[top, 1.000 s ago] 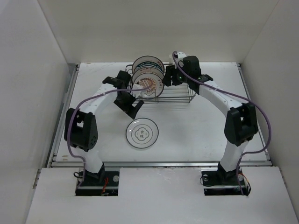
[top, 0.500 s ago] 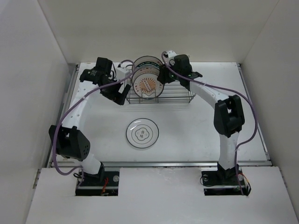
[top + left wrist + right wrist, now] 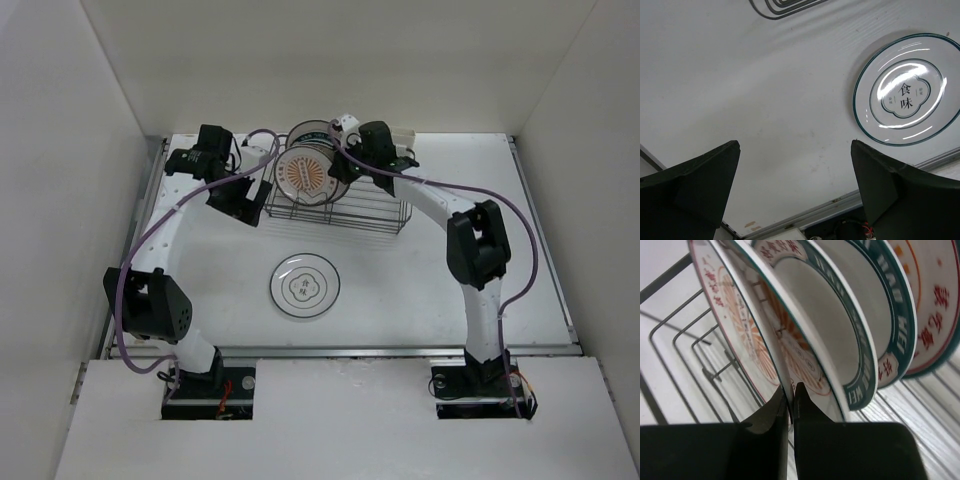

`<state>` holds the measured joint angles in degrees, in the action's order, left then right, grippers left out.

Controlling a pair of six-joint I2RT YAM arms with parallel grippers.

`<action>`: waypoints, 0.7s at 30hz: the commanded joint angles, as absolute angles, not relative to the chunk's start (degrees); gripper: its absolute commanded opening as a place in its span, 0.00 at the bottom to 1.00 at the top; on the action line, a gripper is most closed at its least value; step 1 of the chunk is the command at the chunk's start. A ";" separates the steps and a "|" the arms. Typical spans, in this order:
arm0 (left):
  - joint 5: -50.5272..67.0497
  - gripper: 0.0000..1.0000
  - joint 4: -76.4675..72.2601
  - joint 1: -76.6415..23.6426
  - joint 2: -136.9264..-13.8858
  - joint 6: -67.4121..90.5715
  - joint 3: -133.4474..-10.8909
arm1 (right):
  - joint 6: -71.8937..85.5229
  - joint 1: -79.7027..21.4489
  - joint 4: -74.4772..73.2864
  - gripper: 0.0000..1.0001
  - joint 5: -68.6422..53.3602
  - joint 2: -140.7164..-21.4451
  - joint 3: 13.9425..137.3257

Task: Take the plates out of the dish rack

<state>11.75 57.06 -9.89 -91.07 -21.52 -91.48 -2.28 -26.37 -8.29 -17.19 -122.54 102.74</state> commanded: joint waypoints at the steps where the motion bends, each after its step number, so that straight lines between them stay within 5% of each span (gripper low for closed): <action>1: 11.69 0.91 58.18 -9.76 -90.62 -20.83 -91.32 | -2.80 -26.89 -7.38 0.00 -9.50 -114.37 102.74; 11: 12.30 0.91 57.66 -9.76 -88.86 -20.83 -90.79 | -6.77 -27.42 -8.44 0.00 -2.72 -104.07 102.74; 17: 3.18 0.98 51.43 -7.74 -89.20 -15.56 -92.45 | -1.16 -30.40 -17.39 0.00 -7.46 -97.30 100.73; 21: 5.18 0.98 48.87 -5.19 -96.82 -11.17 -101.58 | 7.54 -31.63 -20.04 0.00 -19.12 -93.70 87.77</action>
<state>6.33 53.47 -6.68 -92.95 -15.90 -94.74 0.16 -29.67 -16.08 -10.04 -95.29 95.24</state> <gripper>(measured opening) 0.979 0.077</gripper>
